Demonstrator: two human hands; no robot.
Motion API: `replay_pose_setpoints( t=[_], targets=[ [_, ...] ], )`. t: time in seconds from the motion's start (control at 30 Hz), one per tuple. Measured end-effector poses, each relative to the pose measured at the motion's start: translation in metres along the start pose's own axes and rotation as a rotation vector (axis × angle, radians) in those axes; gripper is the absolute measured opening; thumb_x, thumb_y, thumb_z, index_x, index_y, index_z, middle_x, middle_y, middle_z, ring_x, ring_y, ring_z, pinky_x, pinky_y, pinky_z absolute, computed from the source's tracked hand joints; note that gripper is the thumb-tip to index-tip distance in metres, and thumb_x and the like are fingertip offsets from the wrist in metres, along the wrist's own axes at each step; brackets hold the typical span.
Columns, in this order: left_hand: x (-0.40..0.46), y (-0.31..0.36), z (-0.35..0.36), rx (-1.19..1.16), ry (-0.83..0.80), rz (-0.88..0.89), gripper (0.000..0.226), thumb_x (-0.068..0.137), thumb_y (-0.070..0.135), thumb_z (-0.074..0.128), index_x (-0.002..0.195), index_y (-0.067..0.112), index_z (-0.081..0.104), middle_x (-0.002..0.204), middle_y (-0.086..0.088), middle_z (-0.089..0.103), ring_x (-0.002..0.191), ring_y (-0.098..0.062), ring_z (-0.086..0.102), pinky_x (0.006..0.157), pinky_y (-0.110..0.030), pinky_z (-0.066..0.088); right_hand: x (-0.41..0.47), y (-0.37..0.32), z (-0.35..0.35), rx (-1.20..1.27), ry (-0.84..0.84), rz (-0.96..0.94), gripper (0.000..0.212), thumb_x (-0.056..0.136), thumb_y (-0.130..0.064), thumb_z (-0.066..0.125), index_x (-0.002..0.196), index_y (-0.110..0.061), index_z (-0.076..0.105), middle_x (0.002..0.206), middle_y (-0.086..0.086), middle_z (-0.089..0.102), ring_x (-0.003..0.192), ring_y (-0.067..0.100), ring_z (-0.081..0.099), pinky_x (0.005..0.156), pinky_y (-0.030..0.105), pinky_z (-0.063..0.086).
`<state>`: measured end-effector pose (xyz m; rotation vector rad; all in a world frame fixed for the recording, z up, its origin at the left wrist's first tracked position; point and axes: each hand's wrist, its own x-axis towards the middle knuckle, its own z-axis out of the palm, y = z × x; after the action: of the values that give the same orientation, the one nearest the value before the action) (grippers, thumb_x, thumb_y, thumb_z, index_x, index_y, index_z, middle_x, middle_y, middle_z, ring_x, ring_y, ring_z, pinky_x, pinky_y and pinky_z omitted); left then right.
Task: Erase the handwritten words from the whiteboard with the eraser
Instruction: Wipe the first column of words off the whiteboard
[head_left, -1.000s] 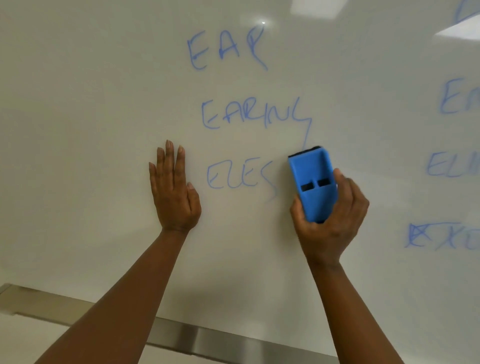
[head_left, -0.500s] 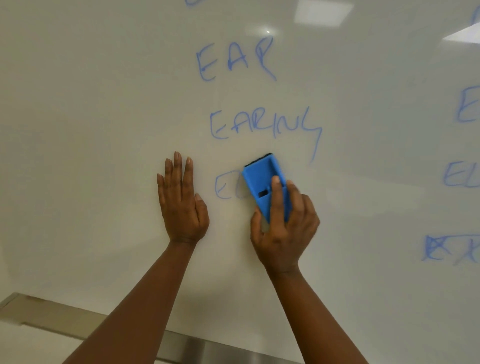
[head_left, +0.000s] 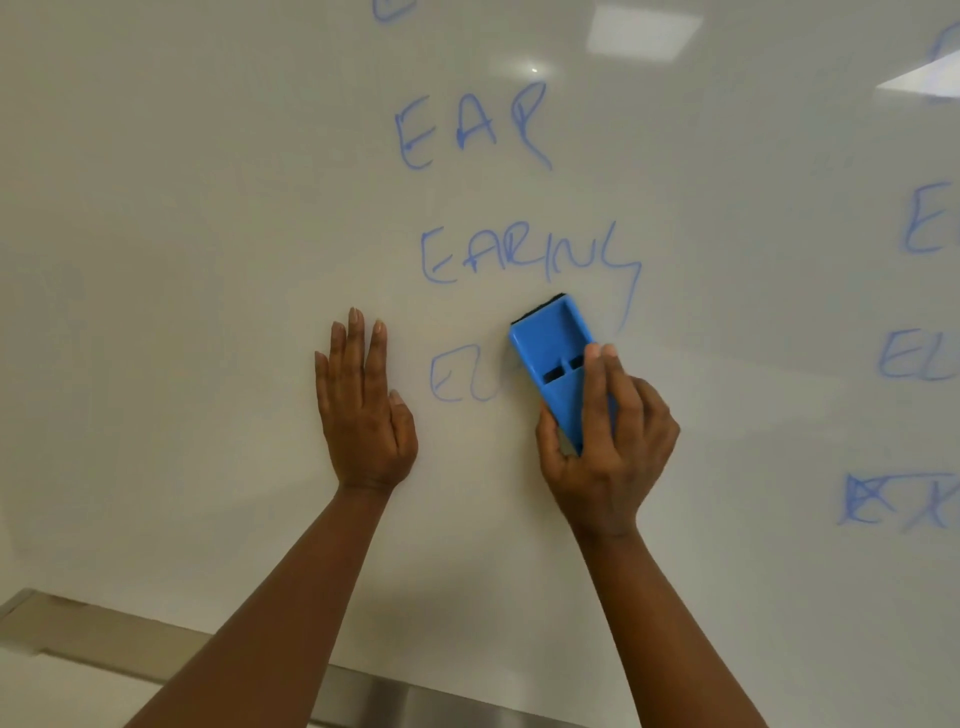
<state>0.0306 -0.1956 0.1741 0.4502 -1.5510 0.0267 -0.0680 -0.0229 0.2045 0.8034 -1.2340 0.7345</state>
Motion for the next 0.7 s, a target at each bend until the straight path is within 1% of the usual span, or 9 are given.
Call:
replay_pose_setpoints(
  t=[0.13, 0.2, 0.33, 0.4, 0.5, 0.57, 0.63, 0.7],
  targets=[
    [0.000, 0.000, 0.000, -0.003, 0.002, 0.002, 0.062, 0.081, 0.010, 0.033, 0.142, 0.002, 0.029, 0.150, -0.014, 0.023, 0.142, -0.028, 0.018, 0.117, -0.042, 0.010, -0.012, -0.012, 0.002, 0.033, -0.044, -0.135, 0.055, 0.074, -0.024, 0.066, 0.125, -0.010, 0.050, 0.128, 0.003, 0.048, 0.094, 0.023, 0.053, 0.070, 0.035, 0.043],
    [0.000, 0.000, -0.001, 0.001, -0.004, 0.000, 0.062, 0.080, 0.011, 0.033, 0.142, 0.001, 0.030, 0.150, -0.015, 0.024, 0.141, -0.028, 0.018, 0.118, -0.041, 0.009, -0.019, -0.017, 0.001, 0.075, -0.082, -0.193, 0.053, 0.074, -0.024, 0.067, 0.123, -0.011, 0.052, 0.129, 0.002, 0.054, 0.092, 0.022, 0.054, 0.068, 0.034, 0.044],
    [0.001, 0.002, -0.003, 0.004, -0.010, -0.007, 0.061, 0.080, 0.011, 0.033, 0.141, 0.000, 0.031, 0.149, -0.016, 0.025, 0.141, -0.029, 0.019, 0.117, -0.041, 0.009, -0.017, -0.012, -0.001, 0.084, -0.107, -0.263, 0.052, 0.073, -0.024, 0.068, 0.122, -0.012, 0.053, 0.122, 0.002, 0.058, 0.087, 0.022, 0.058, 0.067, 0.033, 0.044],
    [0.001, 0.002, -0.003, 0.008, -0.008, -0.004, 0.061, 0.081, 0.011, 0.033, 0.141, 0.000, 0.031, 0.149, -0.015, 0.024, 0.141, -0.029, 0.018, 0.117, -0.040, 0.009, -0.010, -0.002, -0.002, 0.051, -0.065, -0.236, 0.050, 0.076, -0.026, 0.066, 0.123, -0.012, 0.054, 0.125, 0.001, 0.057, 0.088, 0.023, 0.056, 0.068, 0.034, 0.043],
    [0.000, 0.002, -0.002, 0.019, -0.008, 0.002, 0.061, 0.081, 0.010, 0.033, 0.141, 0.001, 0.031, 0.149, -0.015, 0.024, 0.141, -0.029, 0.018, 0.117, -0.042, 0.010, 0.002, 0.007, 0.000, 0.022, 0.018, -0.095, 0.049, 0.077, -0.026, 0.066, 0.122, -0.009, 0.054, 0.125, 0.003, 0.055, 0.089, 0.022, 0.053, 0.070, 0.035, 0.043],
    [0.000, 0.001, -0.002, 0.020, -0.010, 0.000, 0.061, 0.081, 0.010, 0.033, 0.141, 0.001, 0.031, 0.149, -0.016, 0.024, 0.141, -0.029, 0.018, 0.117, -0.043, 0.011, 0.003, 0.006, 0.002, 0.008, 0.045, -0.043, 0.049, 0.076, -0.024, 0.065, 0.121, -0.008, 0.053, 0.125, 0.004, 0.050, 0.089, 0.021, 0.051, 0.070, 0.034, 0.042],
    [0.000, 0.002, -0.002, 0.021, -0.017, -0.003, 0.060, 0.082, 0.010, 0.033, 0.141, 0.000, 0.031, 0.149, -0.017, 0.025, 0.141, -0.029, 0.018, 0.117, -0.044, 0.012, 0.000, 0.002, 0.003, 0.008, 0.043, -0.060, 0.050, 0.076, -0.024, 0.065, 0.122, -0.009, 0.052, 0.126, 0.003, 0.048, 0.088, 0.020, 0.051, 0.070, 0.033, 0.042],
    [0.000, 0.002, -0.002, 0.020, -0.021, -0.004, 0.060, 0.082, 0.011, 0.032, 0.141, 0.000, 0.031, 0.149, -0.017, 0.024, 0.141, -0.029, 0.018, 0.117, -0.045, 0.012, -0.006, -0.001, 0.002, 0.024, 0.011, -0.119, 0.050, 0.077, -0.026, 0.065, 0.123, -0.011, 0.051, 0.126, 0.001, 0.048, 0.088, 0.021, 0.052, 0.068, 0.034, 0.043]
  ],
)
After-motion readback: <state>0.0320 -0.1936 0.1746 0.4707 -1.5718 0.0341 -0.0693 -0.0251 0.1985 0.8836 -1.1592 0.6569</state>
